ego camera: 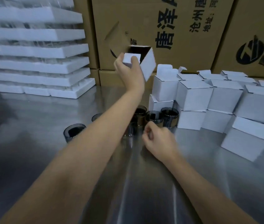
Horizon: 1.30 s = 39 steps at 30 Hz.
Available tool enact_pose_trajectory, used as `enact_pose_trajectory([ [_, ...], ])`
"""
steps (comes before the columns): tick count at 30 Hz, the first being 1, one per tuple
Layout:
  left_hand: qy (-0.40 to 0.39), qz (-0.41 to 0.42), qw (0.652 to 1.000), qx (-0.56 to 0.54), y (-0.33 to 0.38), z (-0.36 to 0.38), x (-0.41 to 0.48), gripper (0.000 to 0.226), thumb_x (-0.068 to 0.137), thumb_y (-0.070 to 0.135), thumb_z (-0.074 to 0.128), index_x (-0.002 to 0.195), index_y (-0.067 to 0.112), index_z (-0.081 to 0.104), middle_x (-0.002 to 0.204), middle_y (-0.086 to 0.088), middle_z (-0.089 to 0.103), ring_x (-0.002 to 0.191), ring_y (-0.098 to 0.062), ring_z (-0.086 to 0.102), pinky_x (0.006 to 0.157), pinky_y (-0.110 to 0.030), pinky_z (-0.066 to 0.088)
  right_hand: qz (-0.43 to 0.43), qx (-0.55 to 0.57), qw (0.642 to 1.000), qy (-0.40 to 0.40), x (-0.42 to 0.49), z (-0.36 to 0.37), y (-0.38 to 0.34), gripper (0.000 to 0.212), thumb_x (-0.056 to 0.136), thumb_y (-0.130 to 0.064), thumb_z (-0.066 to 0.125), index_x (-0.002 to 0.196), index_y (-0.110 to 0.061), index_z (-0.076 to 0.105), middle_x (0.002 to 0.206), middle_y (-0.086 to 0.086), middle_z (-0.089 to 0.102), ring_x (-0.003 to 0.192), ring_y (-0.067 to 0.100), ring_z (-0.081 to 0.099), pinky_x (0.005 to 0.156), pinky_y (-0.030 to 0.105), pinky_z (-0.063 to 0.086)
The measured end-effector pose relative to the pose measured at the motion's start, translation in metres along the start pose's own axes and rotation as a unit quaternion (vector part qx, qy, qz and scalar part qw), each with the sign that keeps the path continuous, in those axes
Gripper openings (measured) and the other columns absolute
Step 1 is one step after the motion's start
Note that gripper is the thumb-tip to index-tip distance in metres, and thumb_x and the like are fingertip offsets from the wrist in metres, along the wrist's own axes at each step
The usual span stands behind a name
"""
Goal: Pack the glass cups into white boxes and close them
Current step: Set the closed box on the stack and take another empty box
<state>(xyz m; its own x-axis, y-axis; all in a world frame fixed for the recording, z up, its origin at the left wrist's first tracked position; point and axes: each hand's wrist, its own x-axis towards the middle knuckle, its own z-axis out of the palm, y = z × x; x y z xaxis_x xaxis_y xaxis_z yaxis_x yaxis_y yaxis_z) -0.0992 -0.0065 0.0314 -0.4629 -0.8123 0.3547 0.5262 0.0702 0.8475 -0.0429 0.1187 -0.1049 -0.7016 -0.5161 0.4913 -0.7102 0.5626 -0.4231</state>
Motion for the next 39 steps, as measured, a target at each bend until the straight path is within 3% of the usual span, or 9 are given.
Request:
enact_pose_trajectory([
  [4,-0.101,-0.019,0.991,-0.083,0.028,-0.031,-0.105,0.056,0.089,0.037,0.065,0.134,0.023,0.034,0.135,-0.007,0.045,0.119,-0.016,0.053,0.087,-0.022,0.053,0.054,0.143,0.979,0.136,-0.028,-0.020,-0.011,0.004,0.088,-0.013,0.063,0.087,-0.011,0.060,0.061,0.002,0.056,0.059,0.024,0.055,0.059,0.034,0.041],
  [11,-0.146,-0.029,0.987,0.064,-0.010,-0.087,-0.193,0.046,0.089,0.022,0.067,0.129,0.020,0.043,0.131,-0.004,0.048,0.120,-0.015,0.048,0.105,-0.036,0.042,0.193,0.329,0.859,0.343,-0.092,-0.071,0.005,0.028,0.092,-0.004,0.052,0.074,-0.026,0.047,0.055,0.001,0.044,0.054,0.014,0.040,0.057,0.029,0.034],
  [15,-0.207,0.046,0.971,0.111,-0.021,-0.094,-0.199,0.042,0.087,0.019,0.069,0.124,0.018,0.049,0.122,0.005,0.052,0.111,-0.002,0.048,0.092,-0.007,0.038,0.179,0.324,0.858,0.356,-0.099,-0.078,0.016,0.021,0.094,-0.010,0.050,0.083,-0.028,0.051,0.071,-0.002,0.053,0.065,0.011,0.048,0.063,0.031,0.042],
  [18,-0.292,0.073,0.943,0.140,-0.021,-0.095,-0.202,0.040,0.086,0.022,0.071,0.120,0.022,0.049,0.116,0.011,0.053,0.109,-0.002,0.050,0.091,-0.008,0.039,0.152,0.325,0.872,0.333,-0.096,-0.074,0.014,0.007,0.094,-0.025,0.052,0.101,-0.023,0.054,0.091,-0.010,0.057,0.077,-0.005,0.052,0.072,0.011,0.041],
  [21,-0.318,0.056,0.935,0.146,-0.023,-0.098,-0.207,0.037,0.087,0.026,0.070,0.117,0.023,0.048,0.110,0.015,0.054,0.106,-0.003,0.053,0.087,-0.012,0.043,0.128,0.283,0.914,0.260,-0.097,-0.071,0.012,0.034,0.086,-0.049,0.055,0.115,-0.031,0.050,0.113,-0.009,0.056,0.098,-0.003,0.053,0.075,0.006,0.041],
  [28,-0.261,0.024,0.961,0.083,-0.022,-0.101,-0.202,0.011,0.101,0.016,0.047,0.105,0.016,0.037,0.107,0.003,0.061,0.091,0.008,0.057,0.080,-0.014,0.042,0.154,0.290,0.891,0.313,-0.093,-0.070,0.017,0.023,0.097,-0.034,0.052,0.118,-0.026,0.052,0.107,-0.009,0.055,0.086,-0.007,0.054,0.075,0.020,0.046],
  [34,-0.226,-0.019,0.960,0.166,-0.023,-0.101,-0.195,0.040,0.102,0.009,0.032,0.141,0.010,0.044,0.147,0.002,0.041,0.131,-0.008,0.040,0.101,-0.012,0.026,0.221,0.291,0.887,0.283,-0.091,-0.073,0.027,0.030,0.100,-0.011,0.041,0.123,-0.013,0.061,0.125,0.000,0.053,0.101,0.011,0.059,0.075,0.029,0.058],
  [36,-0.235,-0.035,0.950,0.202,-0.025,-0.100,-0.195,0.042,0.103,0.011,0.029,0.141,0.010,0.047,0.149,-0.001,0.043,0.135,-0.012,0.038,0.098,-0.008,0.022,0.239,0.237,0.909,0.247,-0.091,-0.073,0.026,0.033,0.101,-0.014,0.038,0.116,-0.008,0.067,0.115,0.002,0.062,0.103,0.016,0.058,0.088,0.034,0.051],
  [39,-0.246,-0.070,0.934,0.251,-0.027,-0.098,-0.194,0.043,0.105,0.023,0.027,0.141,0.019,0.050,0.144,0.001,0.050,0.132,-0.017,0.044,0.091,-0.014,0.029,0.257,0.194,0.923,0.210,-0.094,-0.075,0.022,0.051,0.103,-0.033,0.038,0.067,-0.008,0.063,0.062,0.000,0.051,0.066,0.018,0.046,0.064,0.033,0.037],
])
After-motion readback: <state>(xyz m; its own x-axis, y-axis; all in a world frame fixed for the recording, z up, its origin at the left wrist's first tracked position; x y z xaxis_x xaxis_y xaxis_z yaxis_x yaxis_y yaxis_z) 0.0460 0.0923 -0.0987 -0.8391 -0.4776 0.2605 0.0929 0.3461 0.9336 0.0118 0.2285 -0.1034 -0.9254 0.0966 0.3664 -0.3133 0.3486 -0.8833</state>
